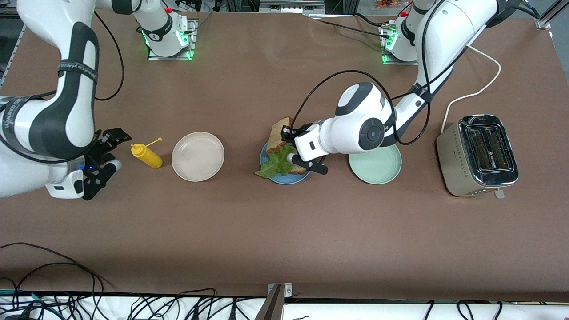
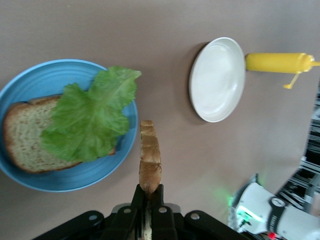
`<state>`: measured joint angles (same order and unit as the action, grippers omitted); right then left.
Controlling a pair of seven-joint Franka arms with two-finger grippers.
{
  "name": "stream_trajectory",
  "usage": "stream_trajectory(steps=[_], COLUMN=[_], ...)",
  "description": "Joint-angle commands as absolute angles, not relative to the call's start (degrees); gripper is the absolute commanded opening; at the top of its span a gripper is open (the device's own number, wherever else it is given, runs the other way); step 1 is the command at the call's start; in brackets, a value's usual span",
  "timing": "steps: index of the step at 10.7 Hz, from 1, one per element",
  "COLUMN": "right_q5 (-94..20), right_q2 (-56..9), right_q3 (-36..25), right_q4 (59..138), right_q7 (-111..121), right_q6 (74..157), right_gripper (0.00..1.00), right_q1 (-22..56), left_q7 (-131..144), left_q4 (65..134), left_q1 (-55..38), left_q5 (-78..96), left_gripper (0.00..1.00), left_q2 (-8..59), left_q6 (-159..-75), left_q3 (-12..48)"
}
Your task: Make sandwich in blue plate with both arms
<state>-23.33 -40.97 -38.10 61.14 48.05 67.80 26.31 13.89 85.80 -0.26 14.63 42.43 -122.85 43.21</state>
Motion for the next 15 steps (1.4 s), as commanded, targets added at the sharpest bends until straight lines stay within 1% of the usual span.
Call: stream_trajectory(steps=[1, 2, 3, 4, 5, 6, 8, 9, 10, 11, 12, 13, 14, 15], right_q5=[-10.9, -4.1, -0.1, 1.3, 1.4, 1.3, 1.1, 1.1, 1.1, 1.1, 1.1, 1.1, 1.1, 0.9], right_q2=[-30.6, -25.5, -21.5, -19.4, -17.7, -15.7, -9.7, -7.6, -6.3, -5.1, -4.1, -2.0, -0.1, 0.4], right_q3=[-31.1, -24.1, -15.0, -7.6, -3.7, -3.1, -0.6, 0.7, 1.1, 1.1, 1.1, 1.1, 1.2, 1.2], right_q4=[70.9, 76.1, 80.8, 83.5, 85.9, 89.5, 99.0, 102.3, 103.4, 103.4, 103.4, 103.7, 104.1, 103.6], right_q7=[31.6, 23.7, 16.4, 11.5, 7.5, 3.6, -1.9, -2.1, -2.0, -1.2, -0.7, -0.7, -0.4, 0.3], right_q6=[75.9, 79.6, 82.3, 83.7, 85.0, 87.4, 95.8, 99.1, 100.7, 100.5, 100.5, 100.1, 99.6, 97.7], right_gripper=[0.88, 0.88, 0.88, 0.88, 0.88, 0.88, 0.88, 0.88, 0.88, 0.88, 0.91, 0.97, 1.00, 1.00], right_q1=[28.8, 26.7, 20.5, 14.0, 10.1, 9.0, 4.7, 2.4, 1.2, 0.6, -0.4, -0.9, -1.7, -2.4], left_q7=[7.4, 7.3, 7.3, 7.2, 6.9, 6.9, 7.1, 7.3, 7.6, 7.7, 7.7, 7.6, 7.6, 7.6], left_q4=[84.0, 84.1, 84.2, 84.1, 84.2, 84.5, 85.0, 85.7, 86.1, 86.2, 87.0, 87.6, 87.8, 87.8], left_q1=[0.2, 0.0, 0.0, 0.3, 0.3, 0.4, 1.3, 1.3, 1.3, 1.2, 0.9, 0.7, 0.7, 0.6], left_q5=[19.2, 18.7, 18.5, 18.5, 18.5, 18.5, 18.5, 18.5, 18.5, 18.5, 18.5, 18.4, 18.3, 18.3], left_gripper=[0.00, 0.00, 0.00, 0.00, 0.00, 0.00, 0.00, 0.00, 0.00, 0.00, 0.10, 0.15, 0.19, 0.29], left_q2=[45.7, 46.7, 47.1, 47.6, 47.6, 47.6, 47.6, 47.6, 47.6, 47.7, 47.8, 47.8, 47.7, 47.7], left_q6=[-124.9, -129.0, -130.8, -130.8, -130.8, -130.7, -130.3, -130.3, -130.3, -130.3, -130.3, -130.3, -130.3, -130.2], left_q3=[43.2, 43.2, 43.2, 43.0, 42.0, 41.7, 41.5, 41.2, 41.0, 40.5, 40.0, 39.4, 38.9, 38.5])
